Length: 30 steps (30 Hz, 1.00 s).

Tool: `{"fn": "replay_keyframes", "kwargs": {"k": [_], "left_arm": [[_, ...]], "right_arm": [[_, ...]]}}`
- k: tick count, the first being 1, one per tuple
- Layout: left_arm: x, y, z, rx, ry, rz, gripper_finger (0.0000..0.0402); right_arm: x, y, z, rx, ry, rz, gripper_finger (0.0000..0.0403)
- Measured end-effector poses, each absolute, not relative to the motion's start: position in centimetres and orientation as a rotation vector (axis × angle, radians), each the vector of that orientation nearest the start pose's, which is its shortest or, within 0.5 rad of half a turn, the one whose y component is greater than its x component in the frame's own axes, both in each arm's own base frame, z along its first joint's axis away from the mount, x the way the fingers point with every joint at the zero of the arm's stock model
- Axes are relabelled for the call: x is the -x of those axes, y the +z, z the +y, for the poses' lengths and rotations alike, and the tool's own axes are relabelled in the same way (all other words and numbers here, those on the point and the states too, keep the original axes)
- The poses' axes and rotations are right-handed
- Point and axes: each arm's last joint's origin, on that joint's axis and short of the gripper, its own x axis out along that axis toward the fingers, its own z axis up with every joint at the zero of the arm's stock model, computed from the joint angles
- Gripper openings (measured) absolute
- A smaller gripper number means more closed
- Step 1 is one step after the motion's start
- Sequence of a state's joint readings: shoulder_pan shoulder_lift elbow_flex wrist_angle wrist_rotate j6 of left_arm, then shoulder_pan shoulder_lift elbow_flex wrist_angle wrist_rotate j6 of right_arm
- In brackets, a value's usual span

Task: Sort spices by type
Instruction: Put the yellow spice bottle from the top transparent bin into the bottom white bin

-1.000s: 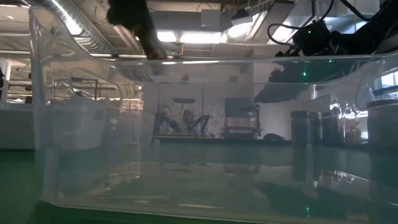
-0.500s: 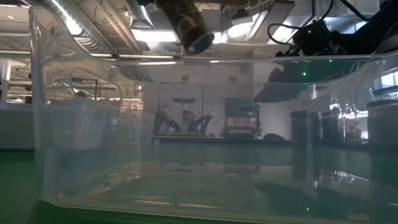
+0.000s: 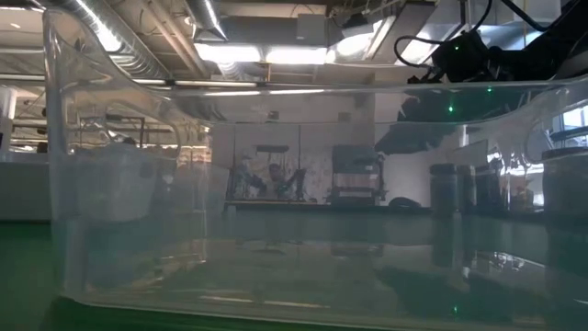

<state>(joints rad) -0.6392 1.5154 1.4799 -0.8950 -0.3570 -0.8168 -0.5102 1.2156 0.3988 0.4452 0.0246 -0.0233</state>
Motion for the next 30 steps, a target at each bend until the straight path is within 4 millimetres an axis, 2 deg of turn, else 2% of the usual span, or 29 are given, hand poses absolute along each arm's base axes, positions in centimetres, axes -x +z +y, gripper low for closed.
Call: {"fn": "replay_keyframes", "kwargs": {"k": [5,14,20,30], "left_arm": [[-22.6,33.7,-19.9,0.436,0.143,0.931,0.0235],[-18.4,32.4,-21.6,0.581,0.381,1.051,0.0235],[-17.1,31.2,-23.2,0.631,0.457,1.118,0.0235],[-16.2,28.6,-24.7,0.520,0.601,1.234,0.0235]], "right_arm": [[-20.0,17.8,-11.3,-0.086,-0.528,0.366,0.0337],[-19.9,17.5,-11.2,-0.123,-0.533,0.402,0.0337],[-19.9,17.4,-11.2,-0.122,-0.535,0.404,0.0337],[-19.8,17.4,-11.2,-0.120,-0.544,0.404,0.0337]]}}
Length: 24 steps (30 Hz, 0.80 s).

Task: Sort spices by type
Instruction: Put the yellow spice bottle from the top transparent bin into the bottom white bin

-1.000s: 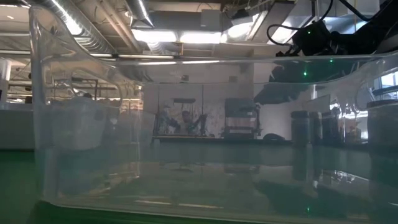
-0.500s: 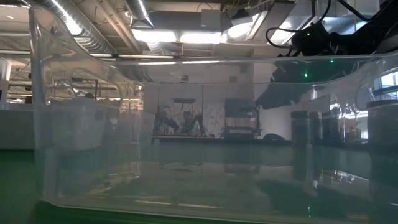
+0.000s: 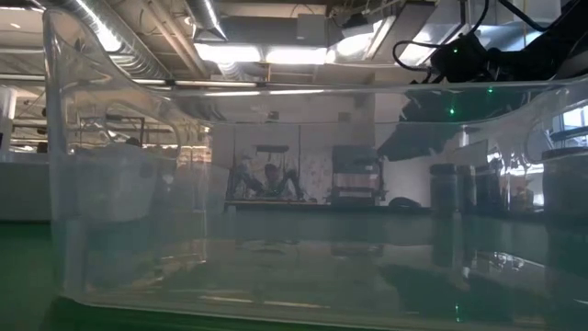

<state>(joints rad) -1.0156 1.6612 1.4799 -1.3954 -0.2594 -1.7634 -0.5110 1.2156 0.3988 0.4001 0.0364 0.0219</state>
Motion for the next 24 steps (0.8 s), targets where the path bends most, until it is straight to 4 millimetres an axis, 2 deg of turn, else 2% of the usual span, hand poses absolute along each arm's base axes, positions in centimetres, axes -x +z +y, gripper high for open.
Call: {"fn": "replay_keyframes", "kwargs": {"k": [10,17,24], "left_arm": [[-16.0,26.8,-26.1,0.524,0.644,1.343,0.0235],[-15.4,26.1,-27.1,0.565,0.682,1.338,0.0235],[-15.3,26.1,-27.1,0.568,0.703,1.308,0.0238]], "right_arm": [[-19.6,17.2,-11.4,-0.107,-0.619,0.442,0.0337],[-19.6,17.1,-11.3,-0.111,-0.618,0.446,0.0337],[-19.6,17.1,-11.3,-0.132,-0.622,0.439,0.0337]]}}
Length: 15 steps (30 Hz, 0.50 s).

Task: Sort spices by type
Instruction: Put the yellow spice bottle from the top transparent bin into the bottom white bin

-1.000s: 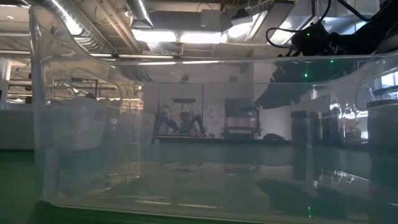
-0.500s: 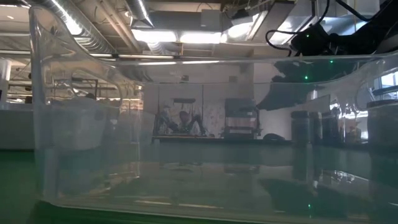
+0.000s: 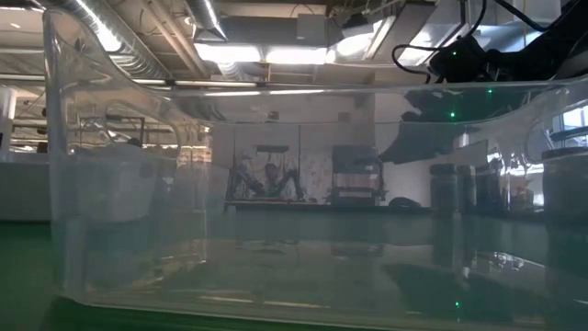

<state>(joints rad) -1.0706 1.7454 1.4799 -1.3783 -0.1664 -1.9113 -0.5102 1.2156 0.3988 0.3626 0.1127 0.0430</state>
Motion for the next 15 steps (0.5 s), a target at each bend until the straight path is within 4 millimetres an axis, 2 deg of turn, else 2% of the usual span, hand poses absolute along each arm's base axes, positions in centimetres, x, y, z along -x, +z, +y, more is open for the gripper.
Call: {"fn": "replay_keyframes", "kwargs": {"k": [9,15], "left_arm": [[-15.31,26.11,-27.02,0.568,0.710,1.304,0.0306],[-15.69,26.23,-26.80,0.559,0.690,1.310,0.0316]], "right_arm": [[-19.60,17.12,-11.34,-0.138,-0.623,0.437,0.0337],[-19.60,17.12,-11.34,-0.137,-0.623,0.438,0.0337]]}}
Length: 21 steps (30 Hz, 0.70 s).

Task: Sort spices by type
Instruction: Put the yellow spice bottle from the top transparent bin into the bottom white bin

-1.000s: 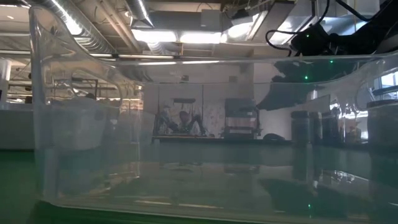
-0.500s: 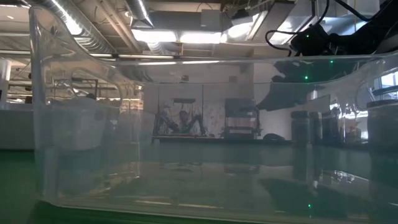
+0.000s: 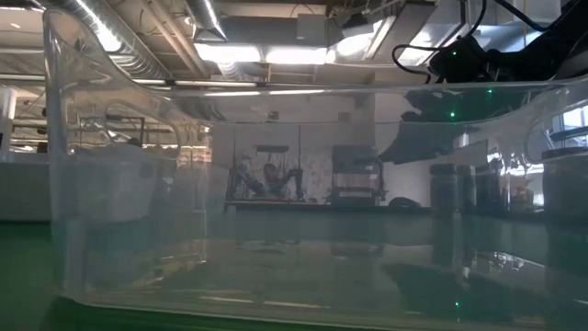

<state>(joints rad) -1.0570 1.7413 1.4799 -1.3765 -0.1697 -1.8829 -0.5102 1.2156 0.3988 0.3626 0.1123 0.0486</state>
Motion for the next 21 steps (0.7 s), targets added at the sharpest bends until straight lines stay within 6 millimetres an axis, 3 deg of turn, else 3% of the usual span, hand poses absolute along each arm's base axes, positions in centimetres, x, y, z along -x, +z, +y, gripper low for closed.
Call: {"fn": "replay_keyframes", "kwargs": {"k": [6,13,21], "left_arm": [[-16.7,28.7,-24.4,0.569,0.639,1.214,0.0317],[-17.6,32.6,-18.0,0.510,0.758,0.937,0.0317],[-20.1,34.4,-12.1,0.326,0.832,0.797,0.0317]], "right_arm": [[-19.6,17.1,-11.3,-0.139,-0.613,0.437,0.0337],[-19.7,17.1,-11.3,-0.145,-0.588,0.435,0.0337],[-19.7,17.1,-11.3,-0.145,-0.589,0.434,0.0337]]}}
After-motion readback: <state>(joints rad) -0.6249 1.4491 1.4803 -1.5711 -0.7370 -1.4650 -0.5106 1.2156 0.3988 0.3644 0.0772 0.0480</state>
